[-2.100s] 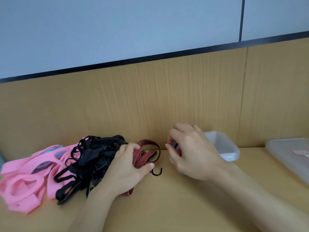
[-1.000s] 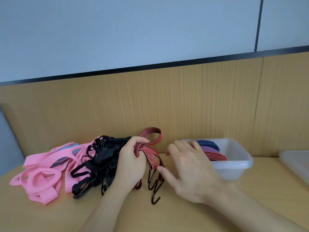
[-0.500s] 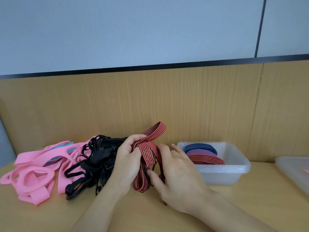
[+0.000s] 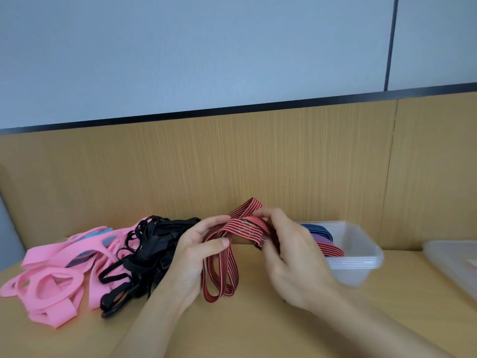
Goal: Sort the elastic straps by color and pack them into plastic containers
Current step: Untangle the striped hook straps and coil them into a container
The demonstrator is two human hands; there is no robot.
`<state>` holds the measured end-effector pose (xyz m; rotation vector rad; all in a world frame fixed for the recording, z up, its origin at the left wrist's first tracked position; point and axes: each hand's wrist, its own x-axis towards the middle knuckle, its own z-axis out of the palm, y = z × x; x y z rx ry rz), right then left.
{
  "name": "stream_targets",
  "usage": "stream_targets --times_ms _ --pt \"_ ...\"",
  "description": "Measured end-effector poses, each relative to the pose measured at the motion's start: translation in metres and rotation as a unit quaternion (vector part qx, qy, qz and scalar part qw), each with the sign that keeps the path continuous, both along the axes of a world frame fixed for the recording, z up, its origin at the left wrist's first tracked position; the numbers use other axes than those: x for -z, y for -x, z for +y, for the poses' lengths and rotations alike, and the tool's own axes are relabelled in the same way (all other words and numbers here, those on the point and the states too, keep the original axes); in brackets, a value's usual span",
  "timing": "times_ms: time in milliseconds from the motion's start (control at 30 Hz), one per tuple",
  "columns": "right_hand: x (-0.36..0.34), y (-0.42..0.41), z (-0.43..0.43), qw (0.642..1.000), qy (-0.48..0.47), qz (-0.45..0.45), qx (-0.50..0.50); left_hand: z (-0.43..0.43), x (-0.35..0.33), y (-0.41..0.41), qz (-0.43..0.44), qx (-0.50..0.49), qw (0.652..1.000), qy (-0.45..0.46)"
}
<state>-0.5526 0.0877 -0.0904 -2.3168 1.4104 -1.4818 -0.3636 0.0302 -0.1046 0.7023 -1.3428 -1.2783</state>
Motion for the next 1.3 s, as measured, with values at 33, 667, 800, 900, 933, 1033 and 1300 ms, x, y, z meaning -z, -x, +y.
stream_targets --times_ms 33,667,800,900,933,1033,1300 --pt "-0.001 0.003 -0.002 0.999 -0.006 -0.033 -0.002 0.0 0.0 0.0 0.003 -0.007 1.0 -0.003" --pt "-0.028 0.043 -0.009 0.89 -0.144 -0.419 -0.111 0.028 -0.073 0.064 -0.304 -0.007 0.9 0.312" --pt "-0.033 0.055 -0.009 0.87 -0.149 -0.451 -0.133 0.007 -0.093 0.096 -0.313 0.069 0.9 0.295" --pt "-0.037 0.067 -0.012 0.856 -0.18 -0.466 -0.135 -0.014 -0.09 0.103 -0.26 0.089 0.918 0.287" --pt "-0.037 0.07 -0.013 0.851 -0.186 -0.47 -0.143 -0.019 -0.086 0.104 -0.235 0.097 0.925 0.282" --pt "-0.038 0.076 -0.016 0.838 -0.215 -0.467 -0.184 -0.025 -0.072 0.105 -0.165 0.086 0.951 0.246" --pt "-0.038 0.09 -0.019 0.718 -0.256 -0.523 -0.382 -0.019 -0.053 0.094 -0.09 0.011 0.989 0.117"
